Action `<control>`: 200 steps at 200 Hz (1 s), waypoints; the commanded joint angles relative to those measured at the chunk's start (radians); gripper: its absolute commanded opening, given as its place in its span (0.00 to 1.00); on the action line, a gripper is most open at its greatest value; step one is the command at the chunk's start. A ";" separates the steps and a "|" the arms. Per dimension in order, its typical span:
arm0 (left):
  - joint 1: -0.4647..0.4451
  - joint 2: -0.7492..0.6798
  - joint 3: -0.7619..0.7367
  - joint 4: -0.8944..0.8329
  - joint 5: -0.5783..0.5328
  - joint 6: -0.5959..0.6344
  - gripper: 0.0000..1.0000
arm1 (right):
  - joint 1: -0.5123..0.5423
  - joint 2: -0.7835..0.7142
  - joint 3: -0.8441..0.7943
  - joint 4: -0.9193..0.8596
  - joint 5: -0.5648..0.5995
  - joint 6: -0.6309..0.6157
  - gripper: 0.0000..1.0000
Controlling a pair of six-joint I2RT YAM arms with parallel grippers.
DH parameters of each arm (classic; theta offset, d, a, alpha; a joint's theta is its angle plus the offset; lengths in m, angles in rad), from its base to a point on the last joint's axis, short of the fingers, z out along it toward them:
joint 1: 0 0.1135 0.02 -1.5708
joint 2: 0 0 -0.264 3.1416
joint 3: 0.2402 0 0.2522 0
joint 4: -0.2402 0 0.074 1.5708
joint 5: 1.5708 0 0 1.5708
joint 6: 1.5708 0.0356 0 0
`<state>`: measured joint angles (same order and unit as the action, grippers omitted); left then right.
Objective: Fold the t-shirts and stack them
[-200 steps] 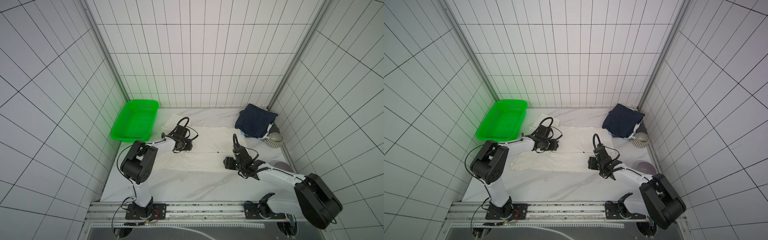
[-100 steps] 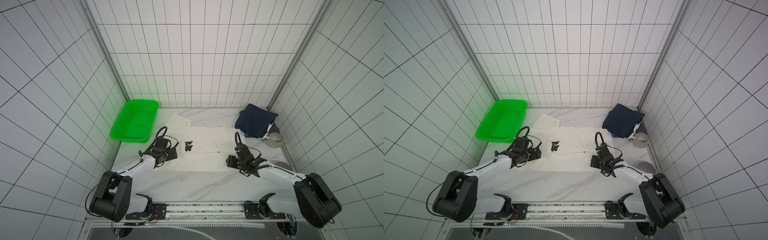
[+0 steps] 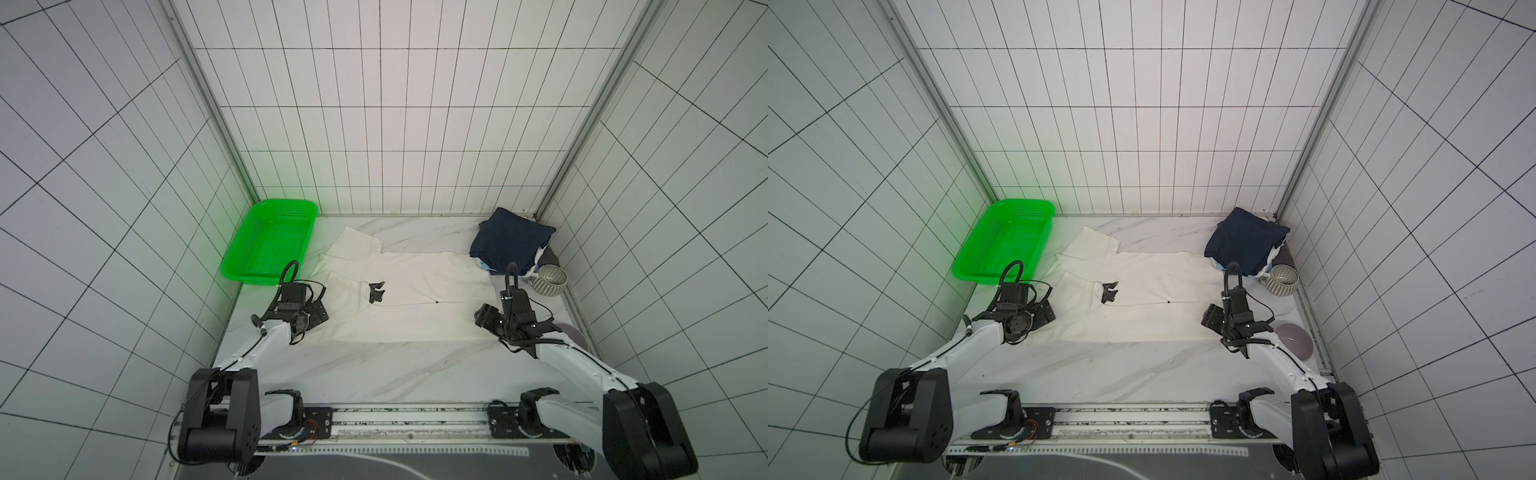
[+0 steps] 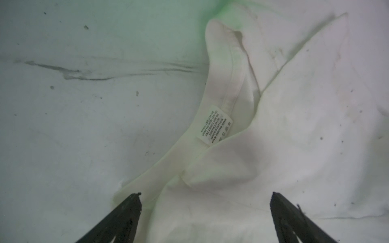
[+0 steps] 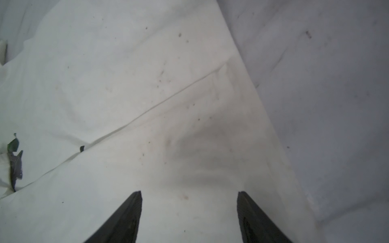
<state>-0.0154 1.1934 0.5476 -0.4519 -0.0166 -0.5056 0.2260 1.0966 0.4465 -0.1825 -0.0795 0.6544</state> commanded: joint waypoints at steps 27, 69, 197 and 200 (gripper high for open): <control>-0.189 -0.029 0.102 0.147 0.027 -0.060 0.97 | 0.161 0.172 0.235 0.063 0.000 -0.056 0.69; -0.229 0.033 0.025 0.127 0.119 -0.125 0.97 | 0.184 0.266 0.177 0.089 0.036 -0.017 0.68; -0.098 -0.227 -0.111 -0.091 -0.010 -0.209 0.97 | 0.228 -0.008 0.005 -0.109 0.079 0.172 0.75; -0.098 -0.233 -0.107 -0.081 0.007 -0.201 0.97 | 0.227 -0.012 0.024 -0.112 0.080 0.145 0.75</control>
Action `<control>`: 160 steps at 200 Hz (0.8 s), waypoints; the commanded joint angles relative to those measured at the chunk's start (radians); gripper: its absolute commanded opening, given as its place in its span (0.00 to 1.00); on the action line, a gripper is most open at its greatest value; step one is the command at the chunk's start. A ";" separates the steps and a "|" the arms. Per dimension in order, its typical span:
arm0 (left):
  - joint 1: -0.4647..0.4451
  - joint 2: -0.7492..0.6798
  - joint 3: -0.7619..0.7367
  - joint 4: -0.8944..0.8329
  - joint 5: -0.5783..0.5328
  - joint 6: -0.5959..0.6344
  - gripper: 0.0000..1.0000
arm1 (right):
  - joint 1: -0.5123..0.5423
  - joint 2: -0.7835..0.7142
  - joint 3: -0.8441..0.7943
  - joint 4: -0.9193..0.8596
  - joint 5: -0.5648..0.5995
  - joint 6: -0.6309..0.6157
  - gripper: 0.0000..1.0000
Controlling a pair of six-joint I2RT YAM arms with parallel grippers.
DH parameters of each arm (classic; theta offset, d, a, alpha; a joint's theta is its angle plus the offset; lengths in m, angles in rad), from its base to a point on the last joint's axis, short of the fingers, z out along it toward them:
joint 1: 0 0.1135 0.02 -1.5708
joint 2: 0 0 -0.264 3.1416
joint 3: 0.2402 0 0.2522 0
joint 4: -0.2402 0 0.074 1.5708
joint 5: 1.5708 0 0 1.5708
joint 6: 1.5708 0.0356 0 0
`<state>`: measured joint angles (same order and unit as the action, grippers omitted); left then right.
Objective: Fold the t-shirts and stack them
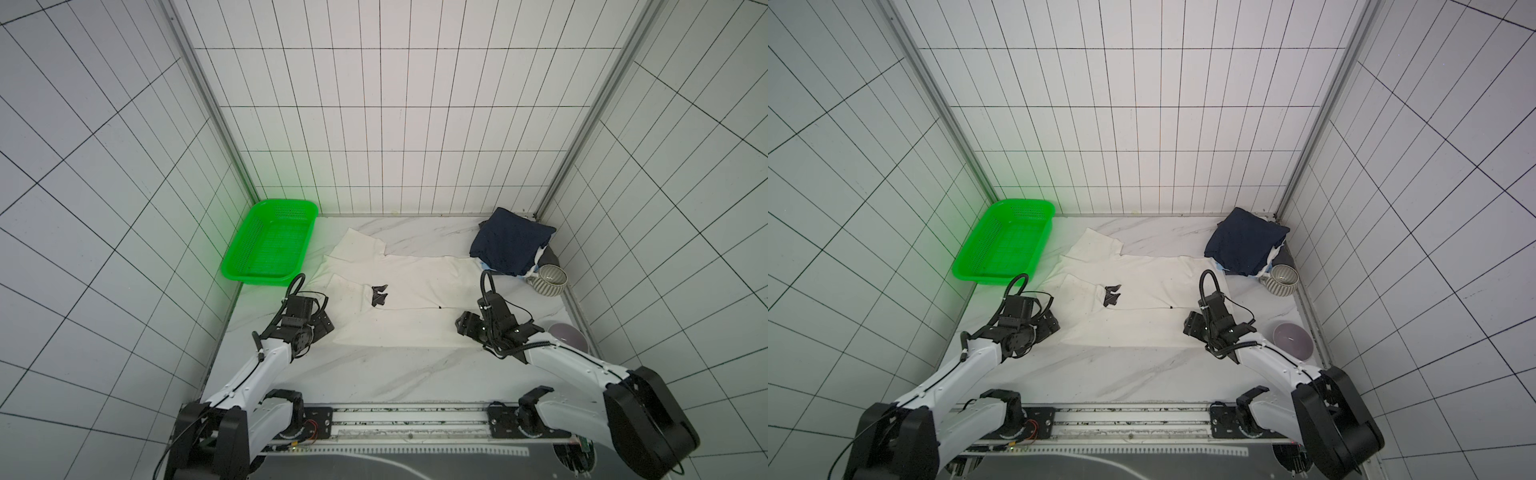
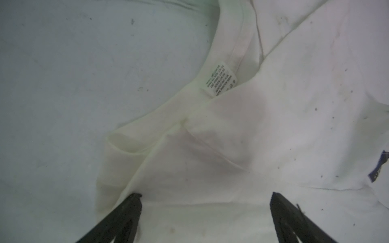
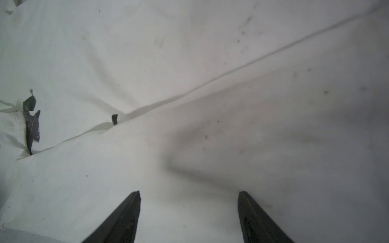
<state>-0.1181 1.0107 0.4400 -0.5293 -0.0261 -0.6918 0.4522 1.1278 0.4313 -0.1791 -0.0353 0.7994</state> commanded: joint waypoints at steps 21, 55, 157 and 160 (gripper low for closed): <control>-0.008 -0.058 0.086 0.030 0.075 0.009 0.97 | -0.004 -0.031 0.225 -0.167 0.092 -0.096 0.77; -0.088 0.134 0.326 0.234 0.079 0.143 0.97 | -0.093 0.145 0.489 -0.137 0.127 -0.271 0.74; -0.008 1.409 1.662 0.044 0.181 0.360 0.79 | -0.210 0.822 1.015 -0.190 0.068 -0.481 0.68; -0.006 1.427 1.676 0.049 0.184 0.360 0.79 | -0.210 0.827 1.015 -0.186 0.062 -0.483 0.69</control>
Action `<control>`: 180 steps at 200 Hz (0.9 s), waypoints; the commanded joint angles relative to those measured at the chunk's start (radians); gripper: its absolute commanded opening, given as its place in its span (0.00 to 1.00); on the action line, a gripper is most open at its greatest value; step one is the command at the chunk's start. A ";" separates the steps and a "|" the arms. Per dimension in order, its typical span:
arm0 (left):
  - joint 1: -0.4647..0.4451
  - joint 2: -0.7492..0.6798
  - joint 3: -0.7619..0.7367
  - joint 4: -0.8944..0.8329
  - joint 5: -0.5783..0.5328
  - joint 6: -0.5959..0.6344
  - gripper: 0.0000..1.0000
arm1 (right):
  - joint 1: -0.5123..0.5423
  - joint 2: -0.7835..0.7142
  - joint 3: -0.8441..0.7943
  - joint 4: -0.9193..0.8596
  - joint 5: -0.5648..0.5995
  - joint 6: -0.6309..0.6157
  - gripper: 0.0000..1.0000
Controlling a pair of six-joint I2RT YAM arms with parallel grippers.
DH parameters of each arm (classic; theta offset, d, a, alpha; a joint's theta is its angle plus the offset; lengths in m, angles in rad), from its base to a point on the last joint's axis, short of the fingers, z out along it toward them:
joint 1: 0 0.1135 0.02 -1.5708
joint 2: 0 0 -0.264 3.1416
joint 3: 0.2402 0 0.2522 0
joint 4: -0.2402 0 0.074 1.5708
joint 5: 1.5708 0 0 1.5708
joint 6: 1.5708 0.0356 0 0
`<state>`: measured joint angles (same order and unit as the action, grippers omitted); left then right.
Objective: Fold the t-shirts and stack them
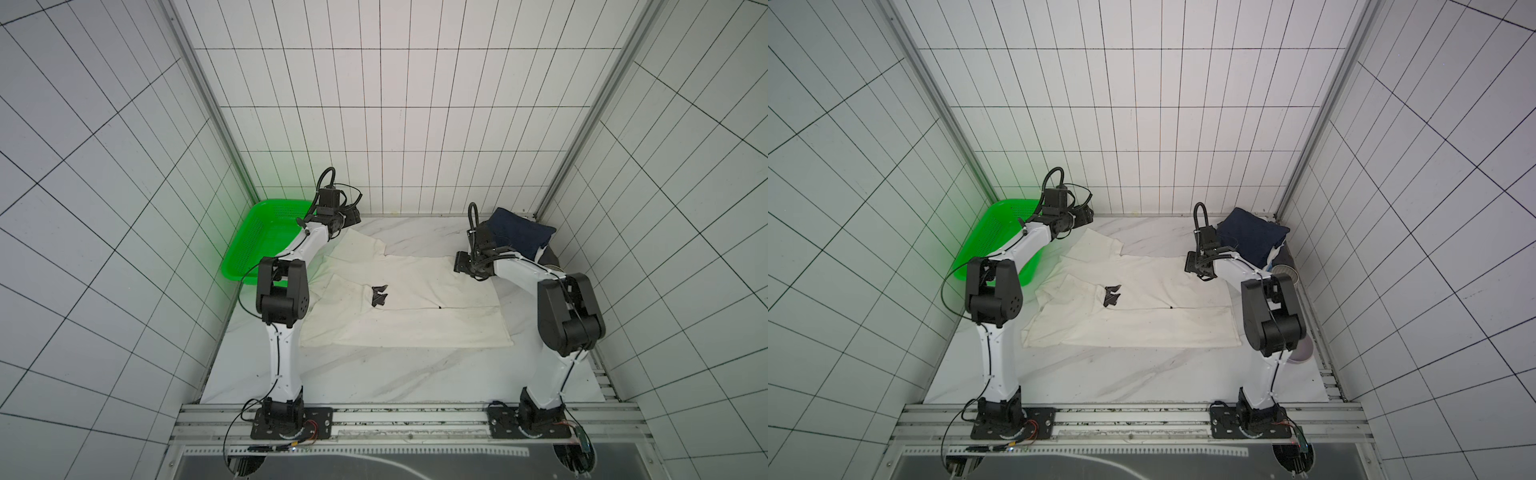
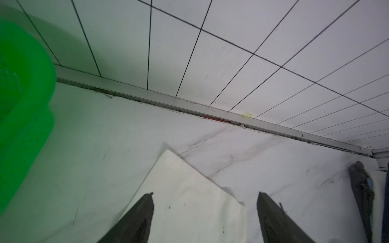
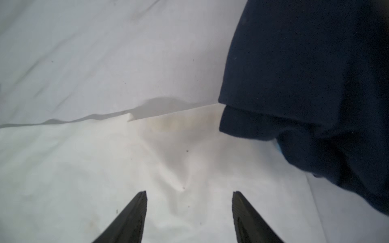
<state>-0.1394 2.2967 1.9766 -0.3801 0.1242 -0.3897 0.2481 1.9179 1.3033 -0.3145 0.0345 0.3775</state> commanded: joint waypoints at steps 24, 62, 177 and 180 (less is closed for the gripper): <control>0.026 0.228 0.171 -0.017 0.063 0.029 0.74 | -0.001 0.061 0.125 -0.010 -0.096 -0.052 0.69; 0.031 0.294 0.198 0.004 0.093 -0.001 0.66 | 0.043 0.042 0.029 0.065 -0.115 -0.038 0.70; 0.058 0.436 0.358 -0.161 0.067 -0.103 0.12 | 0.294 0.024 -0.211 0.250 -0.206 0.067 0.69; 0.057 0.433 0.355 -0.160 0.073 -0.097 0.11 | 0.301 0.023 -0.217 0.254 -0.206 0.069 0.69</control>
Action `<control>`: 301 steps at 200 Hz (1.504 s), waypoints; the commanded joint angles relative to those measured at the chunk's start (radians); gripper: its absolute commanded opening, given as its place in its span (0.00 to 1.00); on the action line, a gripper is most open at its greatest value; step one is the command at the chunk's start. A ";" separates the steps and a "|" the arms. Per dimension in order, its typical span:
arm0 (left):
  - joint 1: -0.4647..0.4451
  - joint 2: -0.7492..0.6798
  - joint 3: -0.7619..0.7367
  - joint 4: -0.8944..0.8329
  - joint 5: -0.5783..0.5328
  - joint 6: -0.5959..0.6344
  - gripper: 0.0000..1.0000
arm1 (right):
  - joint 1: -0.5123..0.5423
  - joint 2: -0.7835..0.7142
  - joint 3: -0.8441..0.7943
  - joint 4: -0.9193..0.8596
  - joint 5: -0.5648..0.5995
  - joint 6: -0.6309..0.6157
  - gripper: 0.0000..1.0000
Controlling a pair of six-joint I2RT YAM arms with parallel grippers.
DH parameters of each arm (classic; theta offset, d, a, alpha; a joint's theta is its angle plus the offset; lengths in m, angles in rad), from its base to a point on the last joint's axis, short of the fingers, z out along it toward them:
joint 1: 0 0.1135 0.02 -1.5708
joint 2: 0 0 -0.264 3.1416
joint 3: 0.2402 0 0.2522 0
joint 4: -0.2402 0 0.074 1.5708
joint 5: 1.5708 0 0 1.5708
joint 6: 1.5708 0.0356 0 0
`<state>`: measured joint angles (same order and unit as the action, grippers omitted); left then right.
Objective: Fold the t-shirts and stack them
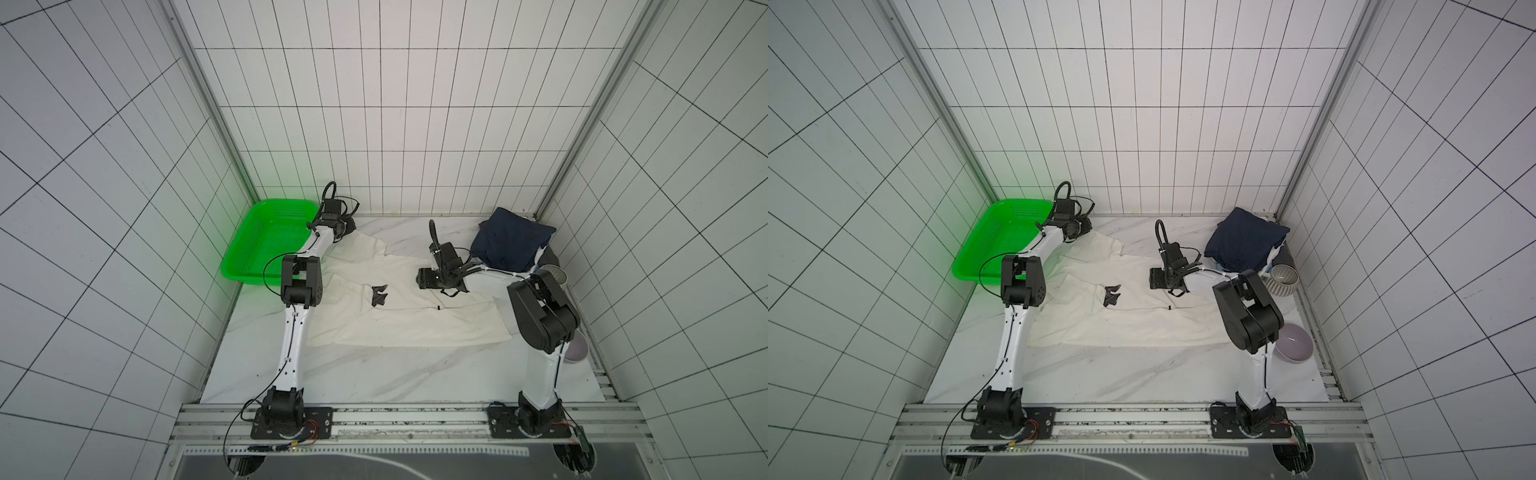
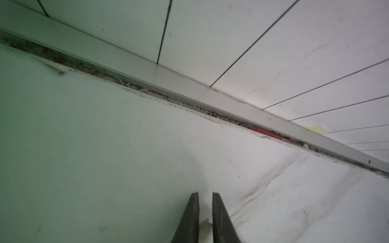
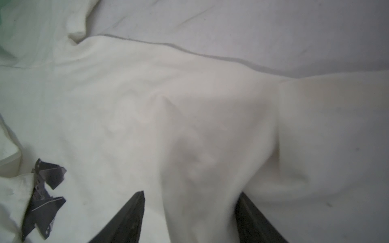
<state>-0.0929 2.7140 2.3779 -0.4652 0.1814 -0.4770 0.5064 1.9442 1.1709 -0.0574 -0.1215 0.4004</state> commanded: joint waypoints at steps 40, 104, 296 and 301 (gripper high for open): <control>0.010 -0.052 -0.115 -0.075 0.037 0.044 0.00 | 0.095 -0.015 -0.126 0.010 -0.047 0.098 0.67; 0.038 -0.285 -0.304 0.051 0.145 0.081 0.00 | 0.011 -0.162 -0.167 -0.130 0.074 0.102 0.70; 0.077 -0.451 -0.440 0.164 0.393 0.095 0.00 | -0.272 0.275 0.530 -0.292 0.173 -0.219 0.30; 0.078 -0.460 -0.444 0.167 0.398 0.091 0.00 | -0.273 0.267 0.533 -0.297 0.174 -0.222 0.24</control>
<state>-0.0273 2.3165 1.9549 -0.3286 0.5323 -0.3992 0.2481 2.2089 1.6127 -0.3058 0.0494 0.1982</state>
